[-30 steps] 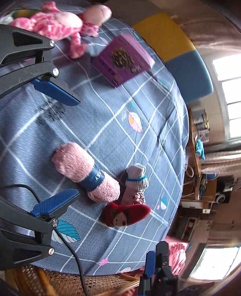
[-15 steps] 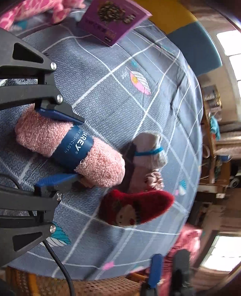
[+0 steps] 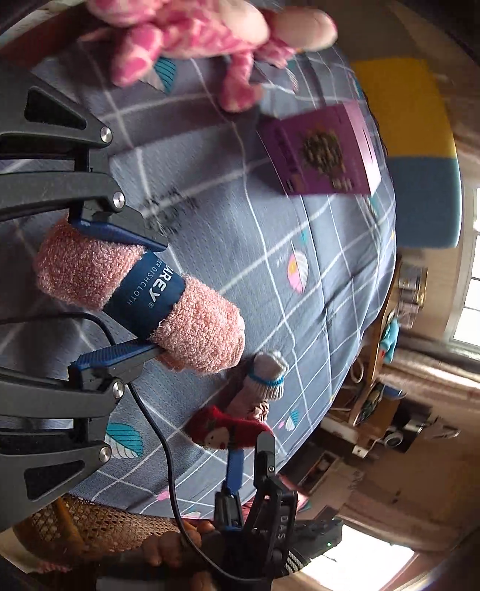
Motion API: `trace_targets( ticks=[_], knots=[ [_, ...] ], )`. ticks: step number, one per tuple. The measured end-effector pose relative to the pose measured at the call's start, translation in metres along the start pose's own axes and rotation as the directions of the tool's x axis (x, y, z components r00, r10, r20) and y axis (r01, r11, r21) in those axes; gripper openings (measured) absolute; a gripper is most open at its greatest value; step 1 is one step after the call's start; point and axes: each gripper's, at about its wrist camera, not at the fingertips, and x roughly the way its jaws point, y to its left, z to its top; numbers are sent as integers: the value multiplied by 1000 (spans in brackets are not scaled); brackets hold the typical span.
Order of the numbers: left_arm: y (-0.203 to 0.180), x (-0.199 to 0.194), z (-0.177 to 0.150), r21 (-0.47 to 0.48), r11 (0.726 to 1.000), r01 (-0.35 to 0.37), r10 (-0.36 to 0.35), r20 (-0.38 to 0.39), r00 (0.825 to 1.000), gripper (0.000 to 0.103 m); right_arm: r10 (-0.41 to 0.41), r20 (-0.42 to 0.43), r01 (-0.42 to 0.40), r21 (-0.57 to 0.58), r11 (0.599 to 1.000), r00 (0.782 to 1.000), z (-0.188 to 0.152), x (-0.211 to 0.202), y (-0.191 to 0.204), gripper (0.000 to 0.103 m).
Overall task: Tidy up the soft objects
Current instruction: 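Grasp the rolled pink towel with the left tool while the right tool approaches the satin scrunchie, then lift the pink towel with the left tool while the right tool lifts the satin scrunchie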
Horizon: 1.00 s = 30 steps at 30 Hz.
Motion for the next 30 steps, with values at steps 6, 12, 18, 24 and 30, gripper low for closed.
trace_targets(
  ticks=[6, 12, 18, 24, 30],
  knots=[
    [27, -31, -25, -101, 995, -20, 22, 23, 999, 49, -19, 78, 26, -85, 996, 997, 1, -22, 24, 67],
    [41, -55, -44, -162, 986, -32, 39, 41, 998, 49, -331, 101, 343, -135, 930, 938, 21, -12, 13, 55],
    [49, -71, -53, -198, 980, -30, 43, 58, 997, 50, -454, 57, 453, -241, 858, 889, 26, 16, 10, 54],
    [49, -85, -59, -201, 979, -25, 42, 78, 996, 50, -505, 19, 483, -328, 812, 863, 28, 45, 14, 54],
    [47, -93, -61, -202, 979, -27, 46, 87, 995, 50, -504, -13, 466, -359, 808, 864, 22, 48, 16, 12]
  ],
)
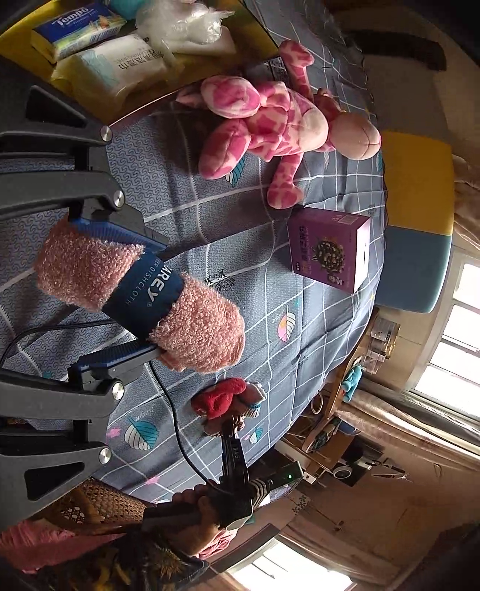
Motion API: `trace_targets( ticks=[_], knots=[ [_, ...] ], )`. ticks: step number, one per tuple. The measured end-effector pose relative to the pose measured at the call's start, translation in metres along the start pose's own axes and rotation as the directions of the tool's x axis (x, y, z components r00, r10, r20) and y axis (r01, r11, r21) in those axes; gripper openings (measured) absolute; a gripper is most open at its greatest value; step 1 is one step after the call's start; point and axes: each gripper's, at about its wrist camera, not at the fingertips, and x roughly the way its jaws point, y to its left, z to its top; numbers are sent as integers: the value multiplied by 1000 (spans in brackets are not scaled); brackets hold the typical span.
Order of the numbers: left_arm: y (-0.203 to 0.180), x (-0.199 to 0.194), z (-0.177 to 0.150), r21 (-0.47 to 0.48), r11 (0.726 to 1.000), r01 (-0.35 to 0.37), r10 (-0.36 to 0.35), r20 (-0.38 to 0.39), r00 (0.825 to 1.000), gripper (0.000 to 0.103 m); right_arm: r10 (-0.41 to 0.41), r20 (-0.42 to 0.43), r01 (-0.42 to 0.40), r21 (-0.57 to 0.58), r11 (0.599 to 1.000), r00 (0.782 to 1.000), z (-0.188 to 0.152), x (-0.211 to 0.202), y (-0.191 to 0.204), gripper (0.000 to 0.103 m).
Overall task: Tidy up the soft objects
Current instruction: 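Lift the pink towel with the left tool while the right tool lifts the satin scrunchie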
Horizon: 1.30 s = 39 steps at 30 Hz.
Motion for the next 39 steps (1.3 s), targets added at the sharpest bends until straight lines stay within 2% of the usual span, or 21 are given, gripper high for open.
trace_targets(
  ticks=[7, 10, 13, 19, 24, 26, 30, 39],
  knots=[
    [-5, -9, 0, 8, 1000, 11, -11, 21, 1000, 50, 95, 89, -93, -26, 995, 992, -17, -50, 6, 11],
    [-6, -14, 1, 8, 1000, 15, -15, 35, 999, 50, 169, 104, -162, -70, 984, 980, -25, -67, 18, 11],
    [-8, -19, 0, 11, 1000, 1, -2, 46, 999, 50, 229, 75, -216, -151, 965, 971, -35, -70, 46, 11],
    [-7, -33, -5, 15, 998, -58, 57, 66, 996, 50, 268, -29, -264, -299, 917, 963, -55, -39, 117, 11],
    [5, -47, -11, -23, 992, -123, 125, 73, 989, 50, 218, -100, -239, -383, 892, 971, -68, -3, 154, 11],
    [10, -52, -13, -36, 986, -160, 163, 82, 983, 50, 187, -94, -210, -420, 883, 978, -73, 6, 162, 11],
    [18, -63, -19, -44, 972, -230, 233, 104, 967, 50, 204, -82, -219, -423, 879, 976, -74, 7, 160, 12],
    [27, -78, -24, -74, 961, -265, 272, 119, 955, 50, 224, -59, -228, -408, 884, 973, -77, 4, 147, 12]
  ],
)
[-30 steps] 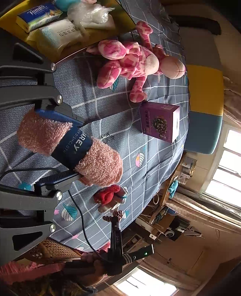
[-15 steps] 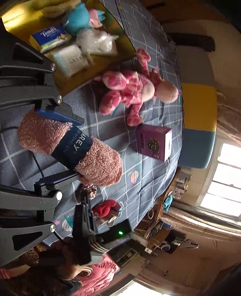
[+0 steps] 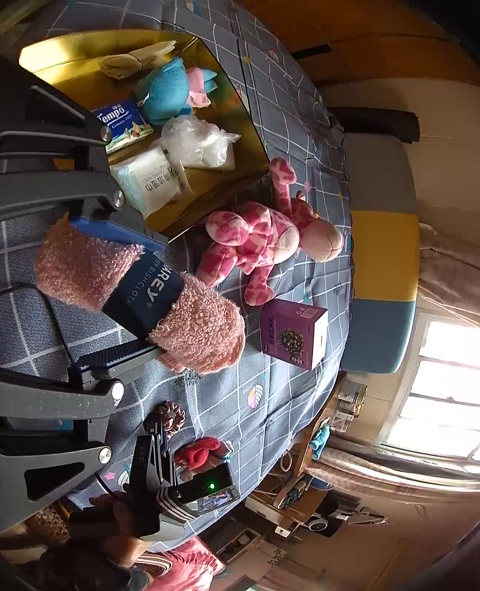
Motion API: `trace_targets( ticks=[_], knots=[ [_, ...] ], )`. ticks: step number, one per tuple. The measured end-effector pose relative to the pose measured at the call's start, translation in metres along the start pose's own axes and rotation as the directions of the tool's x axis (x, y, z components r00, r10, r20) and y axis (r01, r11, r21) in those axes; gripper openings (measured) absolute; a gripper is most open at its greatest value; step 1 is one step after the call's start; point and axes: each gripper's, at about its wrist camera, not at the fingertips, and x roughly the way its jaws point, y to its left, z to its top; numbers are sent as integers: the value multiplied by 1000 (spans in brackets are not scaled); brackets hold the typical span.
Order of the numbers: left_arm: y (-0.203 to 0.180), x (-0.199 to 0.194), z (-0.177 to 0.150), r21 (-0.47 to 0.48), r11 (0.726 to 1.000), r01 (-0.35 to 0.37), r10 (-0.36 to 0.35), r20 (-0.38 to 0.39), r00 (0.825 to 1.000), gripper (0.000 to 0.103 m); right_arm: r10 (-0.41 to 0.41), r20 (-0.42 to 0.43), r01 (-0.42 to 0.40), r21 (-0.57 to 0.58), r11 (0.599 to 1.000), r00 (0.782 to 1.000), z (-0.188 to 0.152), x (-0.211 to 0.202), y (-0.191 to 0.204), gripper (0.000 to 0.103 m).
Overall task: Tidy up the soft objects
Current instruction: 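Lift the pink towel with the left tool while the right tool lifts the satin scrunchie, then carry the pink towel into the gold tray and open the left tool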
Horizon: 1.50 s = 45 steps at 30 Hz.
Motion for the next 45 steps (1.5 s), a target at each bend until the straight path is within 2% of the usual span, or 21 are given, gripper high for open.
trace_targets(
  ticks=[13, 28, 31, 34, 39, 43, 45],
  knots=[
    [27, -7, -4, -63, 996, -59, 60, 3, 998, 50, -44, 16, 45, -55, 997, 999, 0, 3, 16, 12],
    [72, -18, -9, -163, 977, -134, 136, 2, 991, 50, -67, 27, 69, -90, 994, 997, -3, -1, 28, 12],
    [94, -26, -11, -217, 962, -164, 169, 4, 986, 50, -69, 27, 71, -94, 993, 997, -3, 0, 29, 12],
    [126, -36, -17, -297, 936, -189, 196, -8, 981, 50, -73, 28, 75, -99, 992, 997, -4, 0, 30, 12],
    [181, -45, -39, -434, 866, -249, 246, -64, 967, 50, -78, 28, 81, -106, 991, 997, -3, 0, 31, 12],
    [207, -38, -61, -506, 821, -264, 237, -118, 964, 50, -79, 26, 81, -109, 991, 997, -3, 0, 32, 12],
    [209, -32, -67, -507, 819, -269, 235, -132, 963, 50, -79, 26, 82, -109, 991, 997, -3, 0, 32, 12]
  ],
)
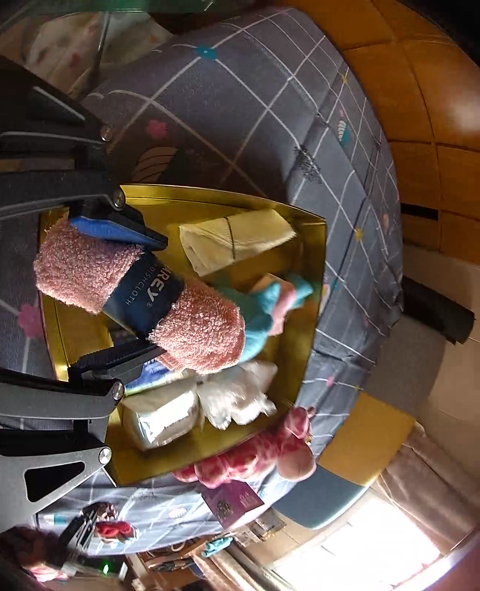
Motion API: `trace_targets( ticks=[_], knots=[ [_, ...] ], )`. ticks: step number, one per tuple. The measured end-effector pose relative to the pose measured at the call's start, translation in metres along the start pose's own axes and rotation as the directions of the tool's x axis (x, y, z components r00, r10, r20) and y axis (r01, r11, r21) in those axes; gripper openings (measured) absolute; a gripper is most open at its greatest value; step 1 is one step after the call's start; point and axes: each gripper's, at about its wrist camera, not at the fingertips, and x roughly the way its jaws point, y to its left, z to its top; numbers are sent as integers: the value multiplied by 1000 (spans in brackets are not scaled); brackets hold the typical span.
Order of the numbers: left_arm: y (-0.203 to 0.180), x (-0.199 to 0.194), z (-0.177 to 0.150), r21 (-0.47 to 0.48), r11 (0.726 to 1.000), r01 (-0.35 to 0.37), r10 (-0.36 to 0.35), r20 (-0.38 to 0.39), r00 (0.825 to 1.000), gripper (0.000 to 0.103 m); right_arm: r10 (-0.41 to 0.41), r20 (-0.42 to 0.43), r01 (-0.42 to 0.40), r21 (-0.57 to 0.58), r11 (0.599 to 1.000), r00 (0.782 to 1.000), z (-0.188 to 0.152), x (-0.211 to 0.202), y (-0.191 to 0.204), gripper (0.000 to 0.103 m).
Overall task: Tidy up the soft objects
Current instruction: 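Carry the pink towel into the gold tray and open the left tool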
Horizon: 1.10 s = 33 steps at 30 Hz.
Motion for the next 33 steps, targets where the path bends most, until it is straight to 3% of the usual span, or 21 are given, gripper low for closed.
trace_targets(
  ticks=[10, 17, 21, 33],
  knots=[
    [-1, 27, -12, 50, 992, -115, 116, -16, 993, 62, 0, -1, 0, -1, 1000, 1000, 0, 0, 0, 12],
    [-24, 4, -13, 133, 972, -194, 179, 115, 977, 69, -6, 0, 6, -4, 1000, 1000, 0, 0, 0, 12],
    [-35, -14, -12, 150, 969, -194, 168, 174, 970, 80, -9, 1, 9, -3, 1000, 1000, 0, -1, 0, 12],
    [-49, -33, -14, 175, 966, -190, 154, 202, 967, 81, -17, 2, 17, -13, 1000, 1000, 0, -1, 1, 11]
  ],
)
